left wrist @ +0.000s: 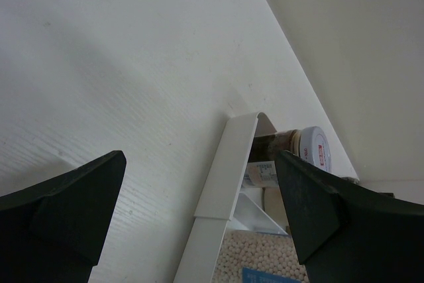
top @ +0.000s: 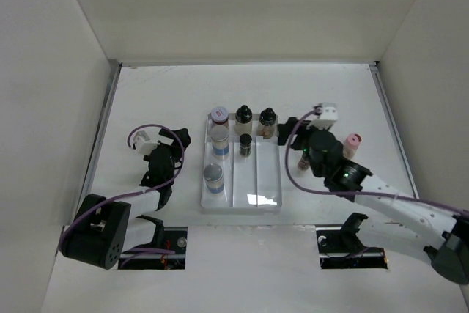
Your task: Organize the condiment bottles
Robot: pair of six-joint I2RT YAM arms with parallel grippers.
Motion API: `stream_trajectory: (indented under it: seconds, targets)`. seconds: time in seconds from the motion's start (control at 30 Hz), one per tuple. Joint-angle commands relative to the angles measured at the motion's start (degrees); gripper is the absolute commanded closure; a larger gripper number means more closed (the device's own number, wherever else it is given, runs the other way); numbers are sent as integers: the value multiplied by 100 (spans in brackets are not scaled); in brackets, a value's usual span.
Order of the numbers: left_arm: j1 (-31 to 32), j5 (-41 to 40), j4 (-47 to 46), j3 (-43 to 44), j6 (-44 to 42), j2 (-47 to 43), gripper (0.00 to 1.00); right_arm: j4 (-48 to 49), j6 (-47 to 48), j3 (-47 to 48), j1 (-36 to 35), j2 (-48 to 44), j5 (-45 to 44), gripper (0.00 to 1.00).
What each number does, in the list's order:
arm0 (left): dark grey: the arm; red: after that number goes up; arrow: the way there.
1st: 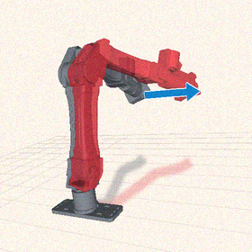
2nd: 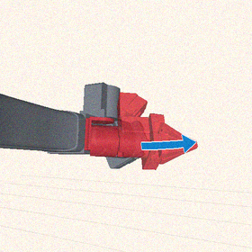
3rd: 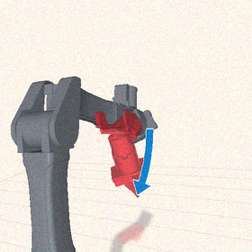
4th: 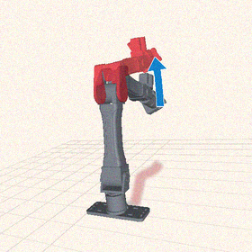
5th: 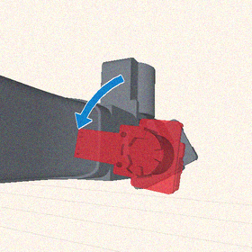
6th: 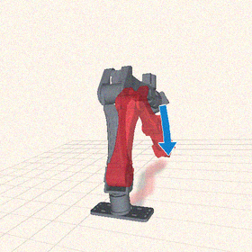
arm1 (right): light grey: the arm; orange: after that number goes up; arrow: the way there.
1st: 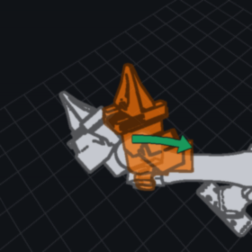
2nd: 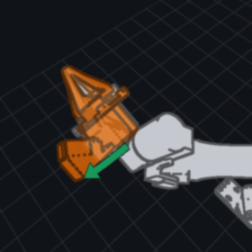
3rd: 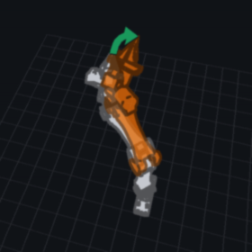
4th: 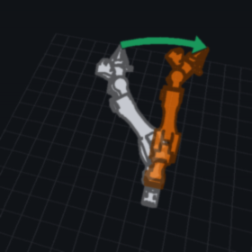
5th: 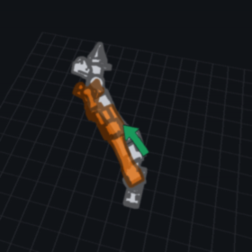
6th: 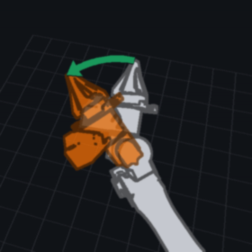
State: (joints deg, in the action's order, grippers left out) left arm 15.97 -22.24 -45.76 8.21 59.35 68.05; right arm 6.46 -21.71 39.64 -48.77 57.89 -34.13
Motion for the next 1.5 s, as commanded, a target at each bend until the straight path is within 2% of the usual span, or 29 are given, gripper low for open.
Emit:
stream_trajectory:
  seconds: [0.0,0.13,0.27,0.37,0.43,0.53,0.6,0.63,0.7,0.8,0.9,1.13,1.3,1.47]
  targets:
    - [60,35,-337,49,-47,-2,1,-1520,-710,-474,827,-584,-684,7]
    - [86,9,-337,76,-55,-3,1,-2140,-983,-720,1383,-753,-113,4]
    - [69,44,-337,67,-55,-2,1,-2053,-1186,-755,1358,-393,231,4]
    - [69,9,-337,76,-73,-20,1,-1693,-1160,-843,1331,-165,415,9]
    - [69,44,-337,76,-73,24,1,-1534,-1116,-844,1340,29,495,19]
    - [77,27,-337,76,-73,24,1,-1332,-993,-783,1375,310,434,39]
    - [69,9,-337,84,-82,50,1,-1366,-966,-677,1340,486,433,47]
    - [69,18,-337,85,-82,59,1,-1436,-958,-607,1340,530,416,55]
    - [60,35,-337,76,-82,50,1,-1612,-905,-493,1288,400,171,60]
    - [69,-8,-337,93,-82,68,1,-1797,-826,-300,631,-241,-251,61]
    - [86,44,-372,146,-82,252,1,-1850,-703,87,-47,-323,98,60]
    - [60,44,-469,85,-91,156,1,-1017,-615,817,-1357,959,451,61]
    - [60,9,-451,93,-108,155,1,-690,-395,1247,-1692,1997,486,60]
    - [60,0,-416,85,-117,103,1,-760,-377,1336,-1833,2508,364,60]
